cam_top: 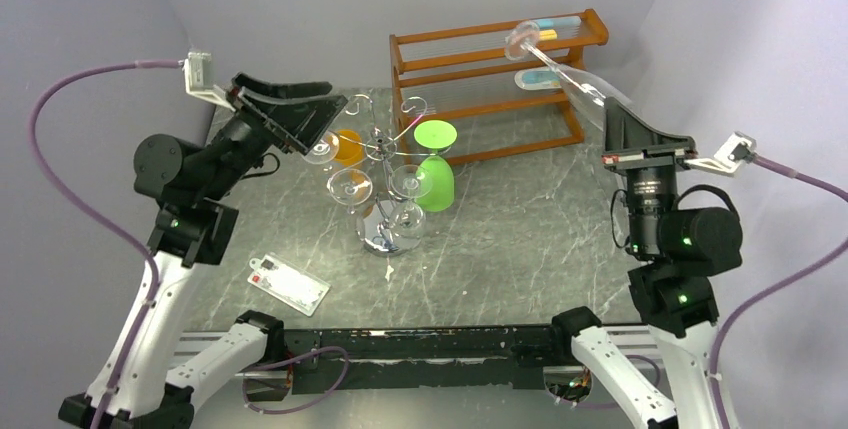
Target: Place the wine glass upside down on the wine glass rack
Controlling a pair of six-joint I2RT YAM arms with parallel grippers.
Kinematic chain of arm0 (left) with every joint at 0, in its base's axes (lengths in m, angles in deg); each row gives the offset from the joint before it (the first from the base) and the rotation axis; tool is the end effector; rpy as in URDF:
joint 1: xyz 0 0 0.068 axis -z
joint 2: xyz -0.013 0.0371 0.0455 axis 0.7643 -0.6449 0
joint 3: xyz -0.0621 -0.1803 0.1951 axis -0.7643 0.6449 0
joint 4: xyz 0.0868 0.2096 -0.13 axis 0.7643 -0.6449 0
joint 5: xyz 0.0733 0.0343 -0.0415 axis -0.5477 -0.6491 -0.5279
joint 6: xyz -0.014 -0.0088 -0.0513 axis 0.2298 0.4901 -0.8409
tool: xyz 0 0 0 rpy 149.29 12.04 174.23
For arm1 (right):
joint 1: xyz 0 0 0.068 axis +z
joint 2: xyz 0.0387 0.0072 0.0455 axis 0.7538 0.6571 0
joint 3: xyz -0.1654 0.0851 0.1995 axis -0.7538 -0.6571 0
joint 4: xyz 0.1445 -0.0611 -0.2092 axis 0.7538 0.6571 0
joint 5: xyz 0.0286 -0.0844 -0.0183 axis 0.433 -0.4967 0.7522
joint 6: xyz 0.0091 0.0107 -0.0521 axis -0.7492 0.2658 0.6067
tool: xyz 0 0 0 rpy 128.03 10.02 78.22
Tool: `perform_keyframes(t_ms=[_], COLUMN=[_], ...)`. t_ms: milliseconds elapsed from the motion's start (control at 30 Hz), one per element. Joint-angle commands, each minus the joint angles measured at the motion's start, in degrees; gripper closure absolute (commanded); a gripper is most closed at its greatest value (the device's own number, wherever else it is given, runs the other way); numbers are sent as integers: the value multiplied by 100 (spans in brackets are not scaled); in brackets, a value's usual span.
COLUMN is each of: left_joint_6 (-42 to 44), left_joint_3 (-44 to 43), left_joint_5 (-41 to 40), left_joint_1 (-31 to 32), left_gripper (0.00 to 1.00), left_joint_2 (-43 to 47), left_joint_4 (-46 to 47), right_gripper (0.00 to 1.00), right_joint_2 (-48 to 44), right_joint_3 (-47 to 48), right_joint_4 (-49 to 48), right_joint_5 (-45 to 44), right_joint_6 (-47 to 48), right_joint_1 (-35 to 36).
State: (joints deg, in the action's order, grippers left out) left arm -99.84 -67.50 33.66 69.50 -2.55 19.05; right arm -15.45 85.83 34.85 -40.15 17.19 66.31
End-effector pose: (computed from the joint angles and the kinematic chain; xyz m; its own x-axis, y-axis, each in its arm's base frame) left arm 0.1415 -0.0669 0.5035 -0.1860 -0.6136 -0.7674 0.7631 0.4018 -0.5062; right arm 0.0753 0.0126 0.4850 0.2854 0.7501 -0.5966 -0.2911 0.6609 0.6917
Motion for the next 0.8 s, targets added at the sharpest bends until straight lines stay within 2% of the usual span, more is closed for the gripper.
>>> perform_keyframes(t_ms=[0, 167, 367, 433, 533, 600, 767], left_joint_6=[-1547, -2307, -2262, -1846, -975, -595, 346], left_joint_3=[298, 361, -93, -249, -305, -262, -500], left_joint_5=[140, -570, -1741, -2097, -3051, -3557, -3731], left_joint_1=[-4, 269, 1398, 1884, 2741, 3075, 3606], left_gripper=[7, 5, 5, 4, 4, 6, 17], left_joint_2=[-387, -955, -1775, -2054, -2404, -2704, -3467], left_joint_4=[1539, 2286, 2804, 3187, 3721, 4329, 6199], right_gripper=[100, 100, 100, 100, 100, 100, 100], right_joint_2=[324, 728, 924, 933, 905, 850, 715], right_joint_3=[-358, -695, -995, -1041, -1024, -1033, -1127], right_joint_4=[-1671, -2778, -3669, -3855, -3983, -3998, -4031], right_joint_5=[1016, 1624, 1909, 1946, 2006, 2001, 2079], right_joint_6=[-669, -1426, -2190, -2355, -2476, -2569, -2836], right_joint_1=[-33, -32, -34, -34, -34, -33, -34])
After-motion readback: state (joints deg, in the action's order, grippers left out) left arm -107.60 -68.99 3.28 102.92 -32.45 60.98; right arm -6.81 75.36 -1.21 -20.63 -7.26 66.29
